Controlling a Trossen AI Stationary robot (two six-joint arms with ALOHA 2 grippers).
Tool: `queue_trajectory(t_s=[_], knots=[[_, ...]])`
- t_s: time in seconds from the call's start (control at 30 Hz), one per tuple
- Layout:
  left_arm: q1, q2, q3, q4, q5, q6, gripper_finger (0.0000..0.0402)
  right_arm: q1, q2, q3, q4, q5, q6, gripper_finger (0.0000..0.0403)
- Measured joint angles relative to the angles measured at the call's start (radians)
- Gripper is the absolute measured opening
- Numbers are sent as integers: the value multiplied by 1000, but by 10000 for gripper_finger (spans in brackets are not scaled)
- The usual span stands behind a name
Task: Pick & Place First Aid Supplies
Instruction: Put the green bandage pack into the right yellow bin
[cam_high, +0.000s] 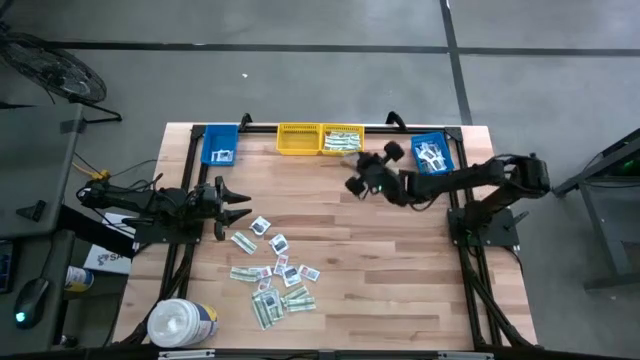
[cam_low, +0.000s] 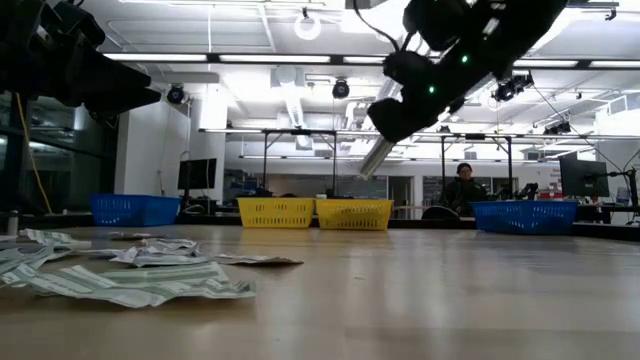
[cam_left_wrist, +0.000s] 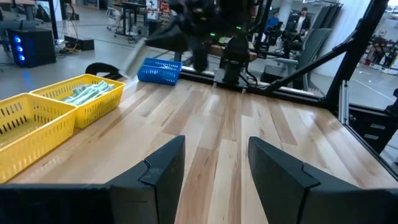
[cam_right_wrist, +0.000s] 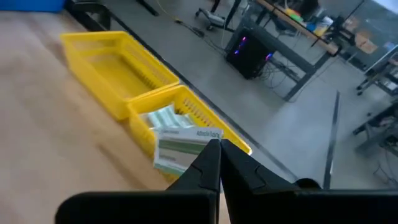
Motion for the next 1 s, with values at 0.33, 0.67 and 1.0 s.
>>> queue_trajectory(t_s=[0.33, 0.67, 1.0], knots=[[0, 0, 0, 0, 0, 0, 177, -249, 67, -17, 198, -290, 28, 0], [0, 0, 0, 0, 0, 0, 177, -394, 252, 85, 268, -448, 233, 0], [0, 0, 0, 0, 0, 0, 177, -400, 336, 156, 268, -494, 316, 0]])
